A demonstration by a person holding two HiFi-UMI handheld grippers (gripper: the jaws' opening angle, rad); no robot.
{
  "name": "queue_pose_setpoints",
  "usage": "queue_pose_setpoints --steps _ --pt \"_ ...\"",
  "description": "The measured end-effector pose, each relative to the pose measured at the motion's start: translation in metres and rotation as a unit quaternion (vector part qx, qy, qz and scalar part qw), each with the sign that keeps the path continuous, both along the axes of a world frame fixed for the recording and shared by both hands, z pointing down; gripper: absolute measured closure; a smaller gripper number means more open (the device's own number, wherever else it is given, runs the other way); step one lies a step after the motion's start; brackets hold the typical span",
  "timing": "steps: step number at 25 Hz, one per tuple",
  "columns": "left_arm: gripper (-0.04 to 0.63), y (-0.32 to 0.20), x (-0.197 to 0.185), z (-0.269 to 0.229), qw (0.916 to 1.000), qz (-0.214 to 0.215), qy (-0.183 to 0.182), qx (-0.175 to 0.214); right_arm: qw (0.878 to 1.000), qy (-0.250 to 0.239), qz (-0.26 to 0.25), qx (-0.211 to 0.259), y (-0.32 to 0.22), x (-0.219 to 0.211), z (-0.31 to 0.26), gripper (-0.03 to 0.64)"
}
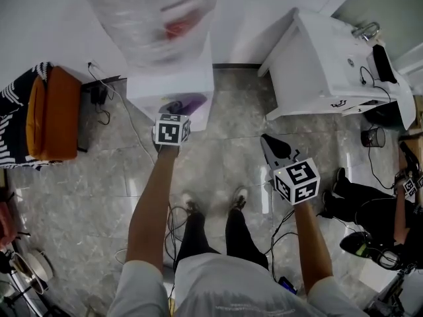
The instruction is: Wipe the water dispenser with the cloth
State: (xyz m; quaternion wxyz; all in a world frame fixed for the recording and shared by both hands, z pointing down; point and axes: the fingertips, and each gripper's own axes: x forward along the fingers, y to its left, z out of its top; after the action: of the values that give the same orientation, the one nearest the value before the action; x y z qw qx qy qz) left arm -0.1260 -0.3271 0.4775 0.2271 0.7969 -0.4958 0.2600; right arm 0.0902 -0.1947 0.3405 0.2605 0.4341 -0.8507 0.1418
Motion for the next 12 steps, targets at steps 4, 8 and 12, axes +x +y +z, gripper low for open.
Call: queue_pose_setpoints --steps 4,8,12 --pt "0.535 0.0 -0.033 -0.001 0.9996 -0.026 0.001 0.007 1.0 0.0 -0.011 -0.001 -0.005 -0.023 0.002 0.603" --pt "0.535 0.003 -0.066 0.0 0.9987 -0.048 0.002 0.013 1.0 0.0 -0.024 -0.002 -0.006 -0.047 0.005 0.601" --pt "0.535 0.005 -0.097 0.003 0.9974 -0.071 0.005 0.015 0.999 0.002 -0.037 -0.005 -0.006 -0.069 0.009 0.603"
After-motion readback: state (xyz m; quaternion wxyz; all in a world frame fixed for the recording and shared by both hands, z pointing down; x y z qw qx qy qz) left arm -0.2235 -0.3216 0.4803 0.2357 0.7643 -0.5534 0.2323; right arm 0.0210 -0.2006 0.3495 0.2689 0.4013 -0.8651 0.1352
